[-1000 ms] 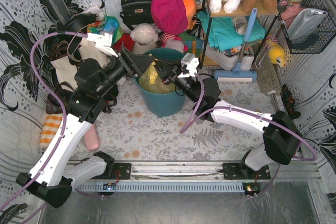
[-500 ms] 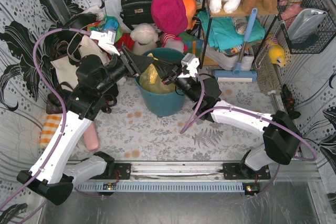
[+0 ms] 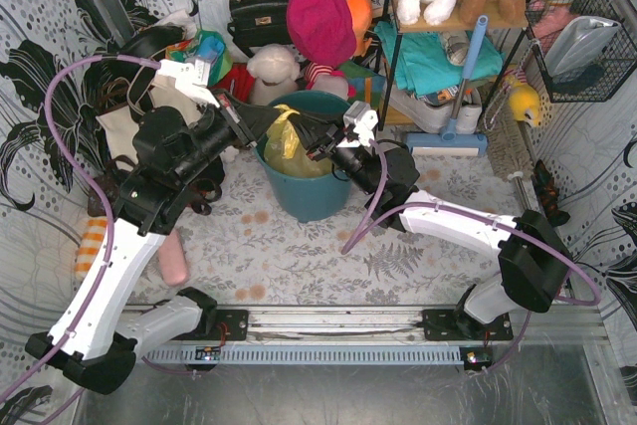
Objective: Tie the trash bag
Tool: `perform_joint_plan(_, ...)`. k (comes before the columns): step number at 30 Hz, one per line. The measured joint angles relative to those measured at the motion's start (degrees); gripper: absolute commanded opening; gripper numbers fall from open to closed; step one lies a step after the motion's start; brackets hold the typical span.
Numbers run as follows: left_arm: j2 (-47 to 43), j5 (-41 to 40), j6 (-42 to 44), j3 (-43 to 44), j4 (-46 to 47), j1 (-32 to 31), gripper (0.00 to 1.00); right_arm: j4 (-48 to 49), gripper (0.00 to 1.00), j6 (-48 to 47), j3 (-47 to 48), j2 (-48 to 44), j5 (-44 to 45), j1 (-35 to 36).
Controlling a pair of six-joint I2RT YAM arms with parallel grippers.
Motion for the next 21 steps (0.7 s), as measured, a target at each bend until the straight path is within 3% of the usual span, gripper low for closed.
perform_joint_plan(2, -0.2, -0.1, 0.0, 0.0, 0.5, 0.0, 0.12, 0.0, 0.00, 0.0, 0.0, 0.0, 0.0, 0.0)
perform_joint_plan(5, 0.0, 0.6, 0.2, 0.0, 1.7, 0.0, 0.37, 0.0, 0.00, 0.0, 0.0, 0.0, 0.0, 0.0)
perform_joint_plan(8, 0.6, 1.3, 0.3, 0.2, 2.1, 0.0, 0.46, 0.0, 0.00, 0.0, 0.0, 0.0, 0.0, 0.0)
perform_joint_plan(12, 1.9, 1.3, 0.3, 0.2, 1.9, 0.0, 0.45, 0.0, 0.00, 0.0, 0.0, 0.0, 0.0, 0.0)
perform_joint_plan(17, 2.4, 1.3, 0.4, 0.2, 1.6, 0.0, 0.23, 0.0, 0.00, 0.0, 0.0, 0.0, 0.0, 0.0)
perform_joint_plan(21, 2.4, 1.2, 0.5, 0.2, 1.8, 0.0, 0.14, 0.0, 0.00, 0.0, 0.0, 0.0, -0.2, 0.0)
